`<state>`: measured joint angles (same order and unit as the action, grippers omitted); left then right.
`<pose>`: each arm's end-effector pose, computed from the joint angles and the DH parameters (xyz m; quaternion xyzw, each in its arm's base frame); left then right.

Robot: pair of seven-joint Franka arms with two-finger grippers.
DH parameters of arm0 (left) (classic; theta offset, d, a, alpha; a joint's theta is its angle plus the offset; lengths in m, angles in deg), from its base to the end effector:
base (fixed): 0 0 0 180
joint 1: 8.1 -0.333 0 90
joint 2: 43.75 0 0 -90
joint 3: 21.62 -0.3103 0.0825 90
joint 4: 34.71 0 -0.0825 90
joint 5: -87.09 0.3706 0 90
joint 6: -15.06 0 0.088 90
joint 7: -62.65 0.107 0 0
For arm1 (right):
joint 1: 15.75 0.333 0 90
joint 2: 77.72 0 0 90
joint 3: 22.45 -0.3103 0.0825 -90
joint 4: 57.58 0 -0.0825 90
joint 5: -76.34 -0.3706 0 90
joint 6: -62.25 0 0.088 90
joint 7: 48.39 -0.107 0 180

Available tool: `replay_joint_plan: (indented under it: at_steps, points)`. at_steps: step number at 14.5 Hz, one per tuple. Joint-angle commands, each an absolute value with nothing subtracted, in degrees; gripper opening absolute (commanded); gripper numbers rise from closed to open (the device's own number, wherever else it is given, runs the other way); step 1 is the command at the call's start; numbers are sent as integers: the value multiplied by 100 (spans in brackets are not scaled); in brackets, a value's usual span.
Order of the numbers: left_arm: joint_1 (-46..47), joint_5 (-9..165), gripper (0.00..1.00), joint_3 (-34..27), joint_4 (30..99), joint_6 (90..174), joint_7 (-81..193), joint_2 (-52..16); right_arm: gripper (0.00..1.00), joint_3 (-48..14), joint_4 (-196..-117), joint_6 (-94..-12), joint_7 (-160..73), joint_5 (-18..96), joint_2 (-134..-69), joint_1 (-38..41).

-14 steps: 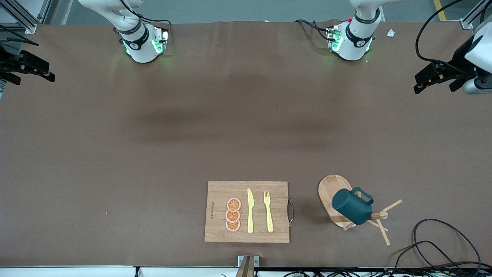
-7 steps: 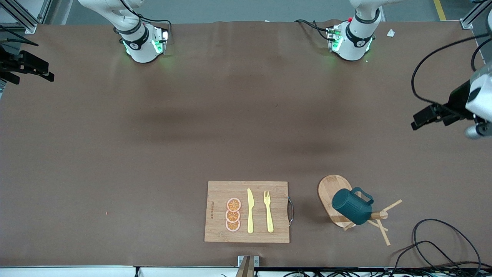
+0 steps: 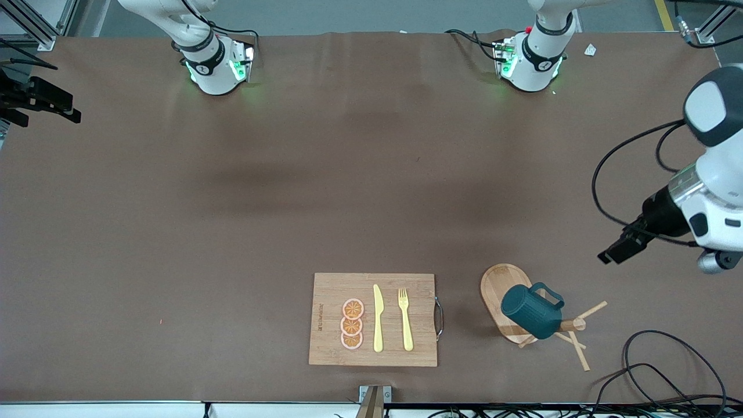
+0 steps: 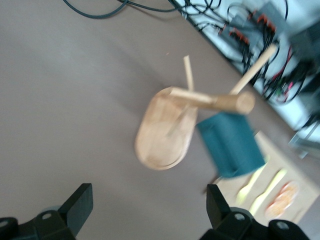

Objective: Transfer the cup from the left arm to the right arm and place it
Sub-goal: 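Move the left gripper toward the teal mug on the wooden stand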

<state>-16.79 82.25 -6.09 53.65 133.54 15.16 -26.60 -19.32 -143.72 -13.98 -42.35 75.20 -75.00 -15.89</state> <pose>0.6547 -0.0614 0.5078 0.9190 0.3681 0.0692 0.1229 0.4996 -0.0269 0.6541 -0.9976 -0.0260 0.0616 0.0161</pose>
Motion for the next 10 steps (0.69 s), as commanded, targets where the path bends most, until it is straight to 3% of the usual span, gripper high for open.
replay_joint_plan:
  at_steps: [1, 10]
  points:
    - [-1488, 8058, 100, -597, 5177, 14106, 467, -2301, 100, -1946, -14477, -1386, -4259, 7511, -7385, -1619]
    - [-1153, 8067, 96, -597, 5195, 14803, -608, -1721, 100, -1946, -14477, -1351, -4277, 7467, -7385, -1610]
